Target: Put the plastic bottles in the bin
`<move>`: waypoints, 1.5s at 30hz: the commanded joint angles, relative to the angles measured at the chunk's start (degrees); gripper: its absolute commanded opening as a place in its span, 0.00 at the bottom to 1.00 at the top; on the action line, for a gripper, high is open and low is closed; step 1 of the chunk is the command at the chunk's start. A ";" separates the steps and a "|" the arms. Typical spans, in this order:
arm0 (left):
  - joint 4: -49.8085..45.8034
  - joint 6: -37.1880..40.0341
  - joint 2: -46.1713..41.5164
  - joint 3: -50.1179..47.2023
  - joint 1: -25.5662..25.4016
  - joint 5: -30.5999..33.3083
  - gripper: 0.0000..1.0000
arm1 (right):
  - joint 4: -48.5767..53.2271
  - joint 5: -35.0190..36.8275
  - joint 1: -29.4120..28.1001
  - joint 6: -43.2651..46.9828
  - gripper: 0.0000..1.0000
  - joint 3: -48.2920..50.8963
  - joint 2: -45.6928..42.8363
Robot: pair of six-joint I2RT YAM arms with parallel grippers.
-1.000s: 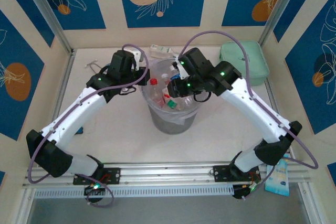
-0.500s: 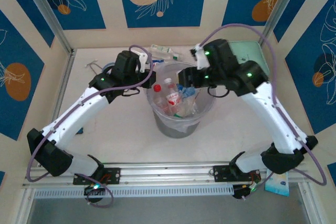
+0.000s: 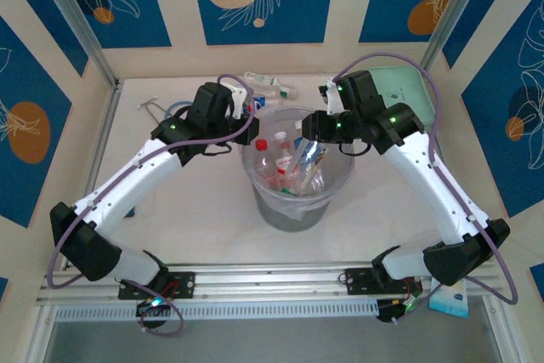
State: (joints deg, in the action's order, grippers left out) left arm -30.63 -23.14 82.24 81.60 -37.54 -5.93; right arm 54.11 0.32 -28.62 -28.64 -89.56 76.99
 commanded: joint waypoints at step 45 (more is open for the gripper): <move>29.18 -27.17 29.04 4.33 25.06 -5.95 1.00 | 5.98 -7.77 27.08 -0.19 0.65 14.24 -16.86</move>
State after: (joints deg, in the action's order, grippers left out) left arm -10.24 -42.15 109.91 83.68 -13.13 -14.46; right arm 59.46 -4.58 -3.79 -28.14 -77.76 62.24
